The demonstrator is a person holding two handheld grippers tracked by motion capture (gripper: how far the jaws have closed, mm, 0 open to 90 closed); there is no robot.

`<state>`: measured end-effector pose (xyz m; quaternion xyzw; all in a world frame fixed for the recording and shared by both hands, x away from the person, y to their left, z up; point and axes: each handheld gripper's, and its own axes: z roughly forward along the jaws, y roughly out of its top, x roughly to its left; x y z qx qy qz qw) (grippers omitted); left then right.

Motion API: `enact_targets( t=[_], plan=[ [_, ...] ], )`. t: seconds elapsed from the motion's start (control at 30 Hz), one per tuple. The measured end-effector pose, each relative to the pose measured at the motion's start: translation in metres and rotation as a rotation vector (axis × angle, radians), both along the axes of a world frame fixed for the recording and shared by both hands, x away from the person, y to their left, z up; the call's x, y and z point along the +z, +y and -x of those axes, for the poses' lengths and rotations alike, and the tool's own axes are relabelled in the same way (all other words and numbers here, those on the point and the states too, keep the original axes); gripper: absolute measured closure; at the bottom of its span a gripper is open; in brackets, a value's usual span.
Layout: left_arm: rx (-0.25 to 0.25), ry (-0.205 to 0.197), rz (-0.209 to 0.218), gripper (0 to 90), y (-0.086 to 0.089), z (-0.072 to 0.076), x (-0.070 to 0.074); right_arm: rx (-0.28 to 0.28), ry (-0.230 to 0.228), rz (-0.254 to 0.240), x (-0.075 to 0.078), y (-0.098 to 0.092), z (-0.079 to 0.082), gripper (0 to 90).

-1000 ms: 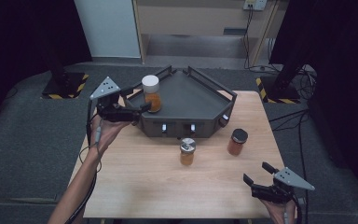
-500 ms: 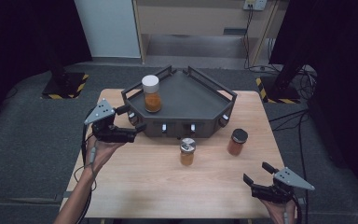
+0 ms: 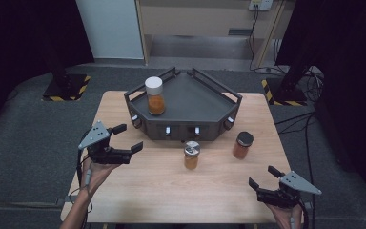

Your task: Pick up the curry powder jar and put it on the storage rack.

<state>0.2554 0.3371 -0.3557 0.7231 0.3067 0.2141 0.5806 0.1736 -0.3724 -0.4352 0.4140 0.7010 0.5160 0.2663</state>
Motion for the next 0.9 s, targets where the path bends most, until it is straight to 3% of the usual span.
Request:
enact_targets(
  t=[0.3,0.47,0.9],
  plan=[
    [0.015,0.039,0.055,8.0,0.014,0.014,-0.028,-0.003,0.001,0.002,0.0,0.0,0.0,9.7],
    [0.051,0.051,0.028,8.0,0.016,0.022,-0.038,0.0,0.003,0.004,0.001,0.0,0.0,9.7],
    [0.091,0.107,0.046,8.2,0.026,0.036,-0.071,-0.001,0.007,0.007,0.001,0.001,0.0,9.7]
  ],
)
